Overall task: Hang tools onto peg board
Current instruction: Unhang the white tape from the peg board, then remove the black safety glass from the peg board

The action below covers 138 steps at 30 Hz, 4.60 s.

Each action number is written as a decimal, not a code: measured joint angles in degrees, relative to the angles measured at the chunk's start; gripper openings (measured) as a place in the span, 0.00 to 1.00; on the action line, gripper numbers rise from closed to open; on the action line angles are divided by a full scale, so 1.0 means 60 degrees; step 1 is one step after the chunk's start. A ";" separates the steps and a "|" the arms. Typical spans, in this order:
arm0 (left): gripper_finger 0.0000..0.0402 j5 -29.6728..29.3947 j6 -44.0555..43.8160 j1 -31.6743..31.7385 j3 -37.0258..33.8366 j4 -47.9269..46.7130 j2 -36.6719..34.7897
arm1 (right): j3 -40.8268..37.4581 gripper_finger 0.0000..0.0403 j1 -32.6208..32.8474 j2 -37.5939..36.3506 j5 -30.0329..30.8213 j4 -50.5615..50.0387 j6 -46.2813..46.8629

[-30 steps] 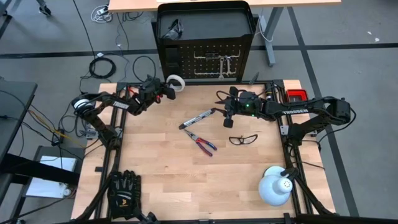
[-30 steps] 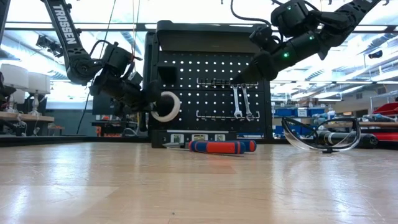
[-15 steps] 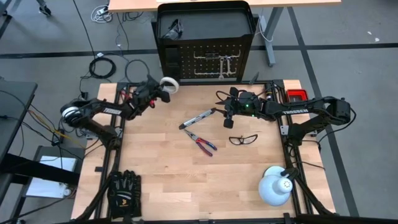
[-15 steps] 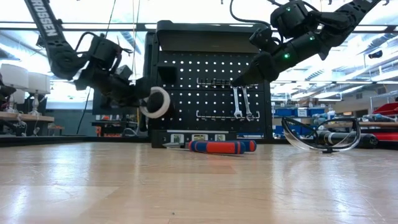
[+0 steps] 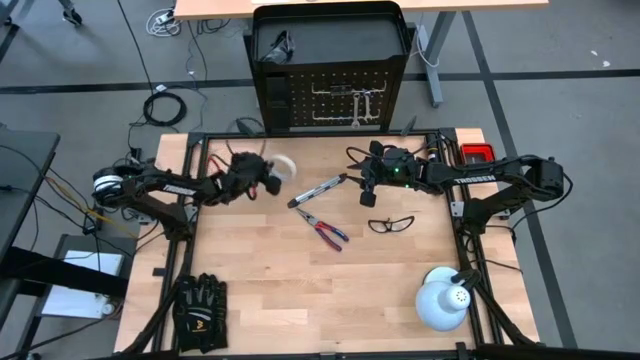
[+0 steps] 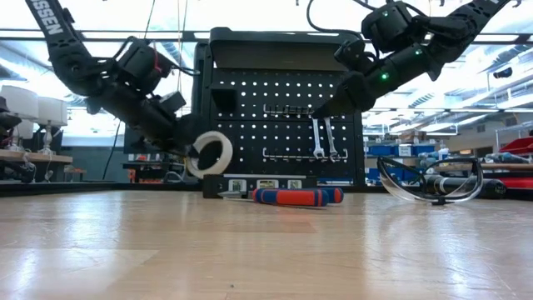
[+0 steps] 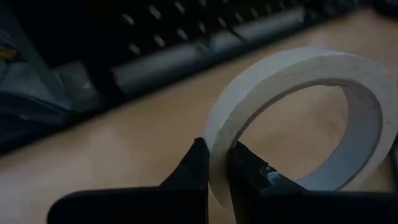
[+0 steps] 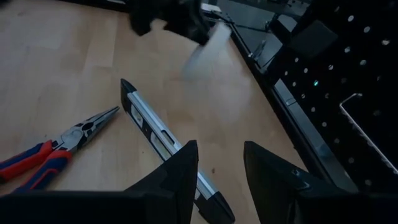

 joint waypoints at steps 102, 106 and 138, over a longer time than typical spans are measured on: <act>0.34 0.4011 0.4065 0.3497 1.9124 -1.3712 0.3906 | -0.0004 0.35 0.0047 0.0000 -0.0266 0.0285 -0.0195; 0.34 0.4417 0.4050 0.3674 1.9123 -1.3899 0.3927 | -0.0004 0.35 0.0047 0.0000 -0.0262 0.0285 -0.0195; 0.20 0.4466 0.4437 0.3695 1.8956 -1.4652 0.4058 | -0.0004 0.35 0.0047 0.0000 -0.0284 0.0289 -0.0191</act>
